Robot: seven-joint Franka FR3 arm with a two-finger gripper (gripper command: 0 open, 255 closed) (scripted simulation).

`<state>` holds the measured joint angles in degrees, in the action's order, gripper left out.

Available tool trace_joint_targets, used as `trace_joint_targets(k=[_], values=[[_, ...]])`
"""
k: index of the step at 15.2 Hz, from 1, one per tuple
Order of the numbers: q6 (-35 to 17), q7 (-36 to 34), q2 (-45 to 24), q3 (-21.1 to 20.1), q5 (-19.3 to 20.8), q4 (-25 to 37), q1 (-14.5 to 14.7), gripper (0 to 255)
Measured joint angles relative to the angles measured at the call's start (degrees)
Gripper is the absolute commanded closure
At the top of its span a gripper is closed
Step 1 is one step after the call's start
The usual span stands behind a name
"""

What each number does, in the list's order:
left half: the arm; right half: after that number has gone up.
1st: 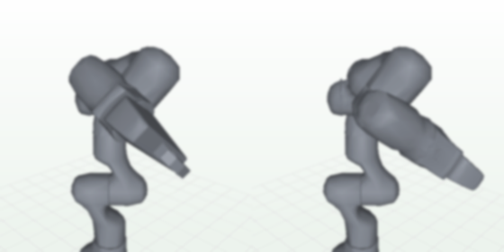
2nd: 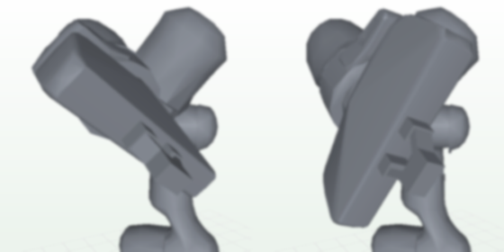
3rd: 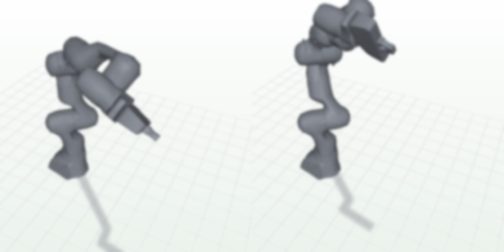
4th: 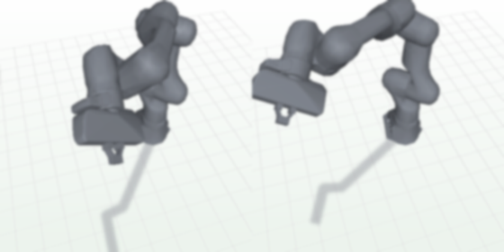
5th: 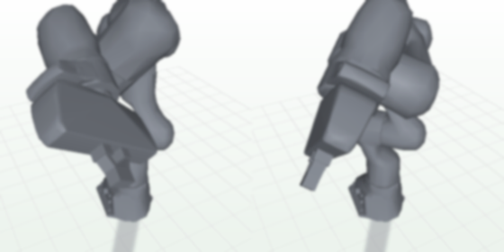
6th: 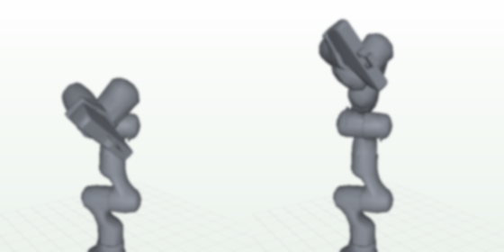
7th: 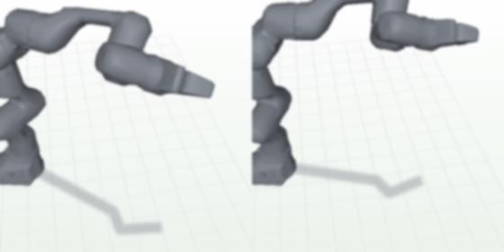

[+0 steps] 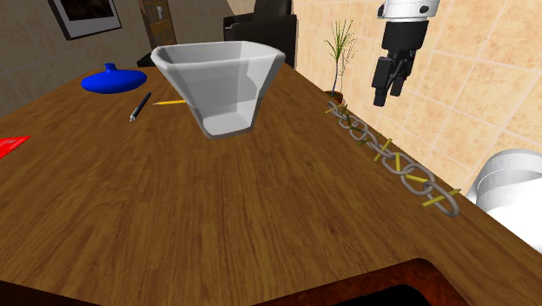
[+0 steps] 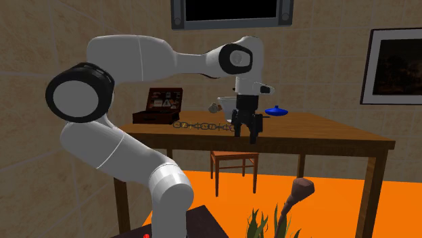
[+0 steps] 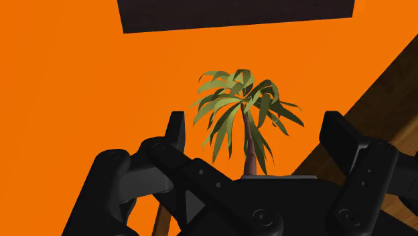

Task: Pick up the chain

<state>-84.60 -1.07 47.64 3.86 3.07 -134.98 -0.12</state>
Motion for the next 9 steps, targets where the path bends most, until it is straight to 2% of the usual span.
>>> trace_joint_targets(k=[3, 9], values=[[0.57, -3.46, 2.19, -1.82, -1.20, -0.77, -0.65, 0], [3.49, -21.82, 10.44, -12.29, -8.73, -1.77, -3.43, 0]])
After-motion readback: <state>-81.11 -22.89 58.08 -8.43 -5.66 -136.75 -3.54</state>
